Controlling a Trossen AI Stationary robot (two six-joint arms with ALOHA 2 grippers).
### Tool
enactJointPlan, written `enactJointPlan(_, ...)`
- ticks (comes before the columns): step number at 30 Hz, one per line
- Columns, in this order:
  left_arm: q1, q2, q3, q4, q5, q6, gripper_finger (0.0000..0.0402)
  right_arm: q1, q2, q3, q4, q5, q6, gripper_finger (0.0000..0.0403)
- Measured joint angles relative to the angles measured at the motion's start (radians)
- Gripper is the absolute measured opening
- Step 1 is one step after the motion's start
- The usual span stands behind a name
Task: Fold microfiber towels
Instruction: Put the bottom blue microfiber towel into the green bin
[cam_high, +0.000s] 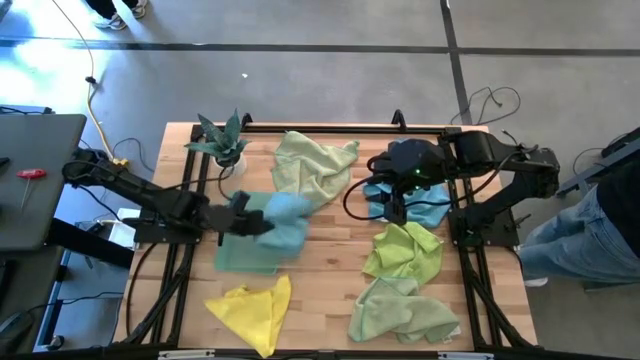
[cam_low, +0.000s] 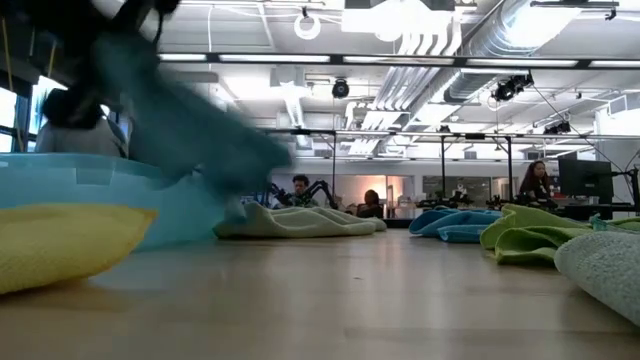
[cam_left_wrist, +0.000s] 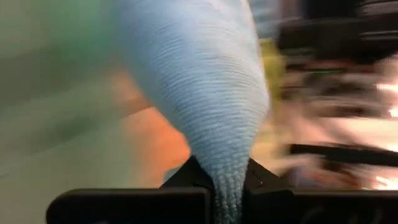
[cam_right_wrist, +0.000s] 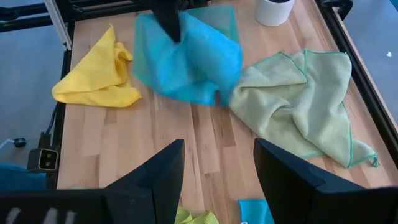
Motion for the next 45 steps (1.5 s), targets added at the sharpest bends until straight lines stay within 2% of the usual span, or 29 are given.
enactJointPlan(2, -0.025, 0.000, -0.002, -0.161, 0.022, -0.102, 0.0000, 0.007, 0.000, 0.000, -0.001, 0.000, 0.008, 0.0184)
enactJointPlan(6, -0.063, 0.000, -0.001, -0.305, 0.078, -0.166, 0.0000, 0.020, 0.000, 0.000, -0.003, 0.000, 0.018, 0.0184)
enactJointPlan(10, -0.087, 0.004, -0.001, -0.389, 0.155, -0.188, 0.0000, 0.023, 0.000, 0.000, -0.002, 0.000, 0.018, 0.0184)
enactJointPlan(16, -0.114, 0.007, 0.000, -0.443, 0.162, -0.187, 0.0000, 0.023, 0.000, 0.000, -0.002, 0.000, 0.017, 0.0184)
enactJointPlan(24, -0.114, 0.010, -0.001, -0.658, 0.215, -0.158, 0.0000, 0.023, 0.000, 0.000, -0.003, 0.000, 0.017, 0.0184)
enactJointPlan(29, -0.116, 0.019, 0.001, -0.643, 0.268, -0.122, 0.0000, 0.023, 0.000, 0.000, -0.002, 0.000, 0.017, 0.0184)
enactJointPlan(36, -0.120, 0.022, 0.014, -0.660, 0.271, -0.094, 0.0005, 0.022, 0.001, 0.000, 0.002, 0.001, 0.017, 0.0184)
enactJointPlan(40, -0.120, 0.022, 0.014, -0.658, 0.321, -0.088, 0.0032, 0.022, 0.001, 0.000, 0.003, 0.002, 0.017, 0.0184)
enactJointPlan(45, -0.120, 0.022, 0.014, -0.658, 0.321, -0.089, 0.0089, 0.022, 0.001, 0.000, 0.003, 0.001, 0.017, 0.0184)
